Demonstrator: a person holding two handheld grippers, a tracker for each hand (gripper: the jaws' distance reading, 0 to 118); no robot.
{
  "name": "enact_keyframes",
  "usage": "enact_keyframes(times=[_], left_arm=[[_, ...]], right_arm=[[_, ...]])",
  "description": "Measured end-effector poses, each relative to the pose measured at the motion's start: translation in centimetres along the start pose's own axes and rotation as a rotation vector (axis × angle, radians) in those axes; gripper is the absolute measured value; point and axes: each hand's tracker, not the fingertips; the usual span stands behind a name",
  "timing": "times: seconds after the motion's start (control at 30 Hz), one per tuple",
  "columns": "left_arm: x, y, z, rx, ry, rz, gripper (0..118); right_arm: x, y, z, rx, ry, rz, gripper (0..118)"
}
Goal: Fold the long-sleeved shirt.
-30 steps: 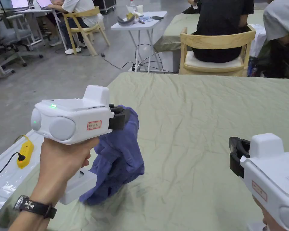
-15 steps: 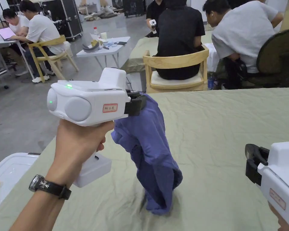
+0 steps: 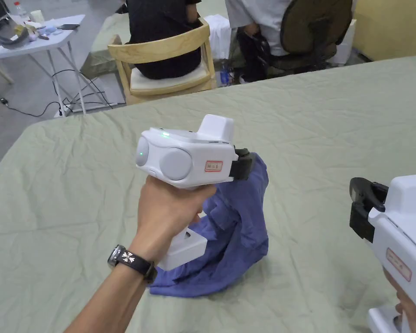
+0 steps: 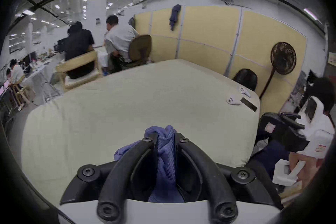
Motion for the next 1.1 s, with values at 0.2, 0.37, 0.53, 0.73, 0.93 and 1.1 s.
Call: enact_keyframes(times=[0.2, 0.37, 0.53, 0.73, 0.93, 1.1], left_arm=[[2.9, -3.1, -11.2, -0.172, -0.103, -0.026, 16], [4.3, -6.5, -16.9, -0.250, -0.138, -0.007, 21], [4.6, -8.2, -18.7, -0.252, -0.089, 0.004, 75], [3.6, -8.2, -16.5, -0.191, -0.130, 0.064, 88], [1.3, -7.4, -8.7, -0.027, -0.013, 0.082, 88], [-1.5, -8.3, -0.4, 0.088, 0.142, 0.110, 88]], right_arm=[[2.7, -2.1, -1.2, -0.062, -0.063, -0.016, 1], [4.2, -3.9, -2.3, -0.120, -0.097, -0.021, 1], [5.2, -4.9, -2.8, -0.156, -0.118, -0.037, 1], [4.6, -4.9, -3.0, -0.165, -0.120, -0.040, 1], [2.3, -3.6, -3.0, -0.143, -0.085, -0.011, 1], [-0.2, -2.2, -2.6, -0.105, -0.049, 0.012, 1]])
